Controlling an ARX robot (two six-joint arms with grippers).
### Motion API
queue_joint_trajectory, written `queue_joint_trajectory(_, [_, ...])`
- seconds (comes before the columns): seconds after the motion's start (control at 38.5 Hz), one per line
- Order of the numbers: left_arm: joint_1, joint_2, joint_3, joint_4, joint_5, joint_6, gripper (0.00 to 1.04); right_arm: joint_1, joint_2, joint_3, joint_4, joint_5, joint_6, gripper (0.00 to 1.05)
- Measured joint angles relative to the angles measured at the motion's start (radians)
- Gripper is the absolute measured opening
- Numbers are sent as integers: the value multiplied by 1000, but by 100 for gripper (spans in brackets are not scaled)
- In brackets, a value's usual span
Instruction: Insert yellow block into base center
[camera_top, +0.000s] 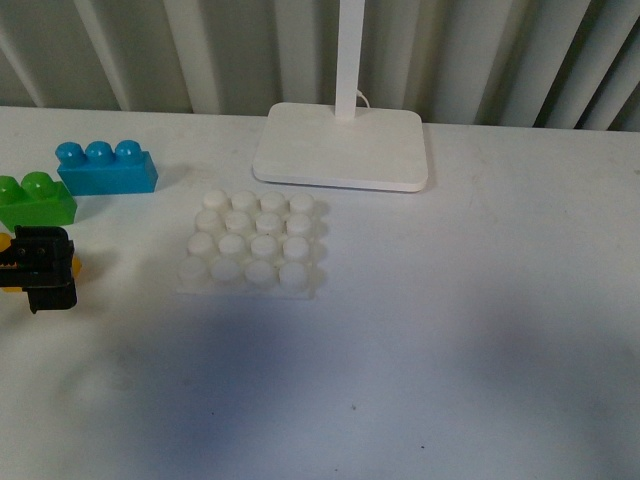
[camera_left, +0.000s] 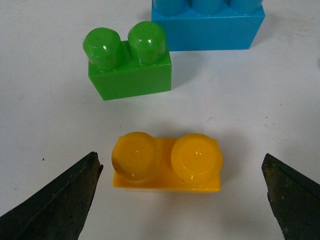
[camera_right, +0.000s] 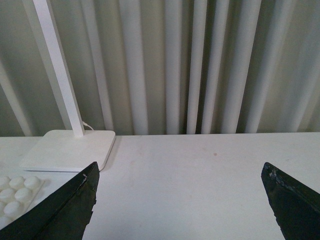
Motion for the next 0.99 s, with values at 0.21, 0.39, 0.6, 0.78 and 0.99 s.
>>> queue_joint_trajectory(0.21, [13,15,27,-18,-9,3,98,0,0,0,0,0,0,95])
queue_joint_trajectory(0.39, [12,37,39,-24,-16,5,98,0,0,0,0,0,0,95])
queue_joint_trajectory(0.6, [13,61,54,-32,-23,5,98,0,0,0,0,0,0,95])
queue_joint_trajectory(0.78, [21,80,74,-43,-27,5,98,0,0,0,0,0,0,95])
queue_joint_trajectory(0.99, [32,90,87,-48,-31,5,98,0,0,0,0,0,0,95])
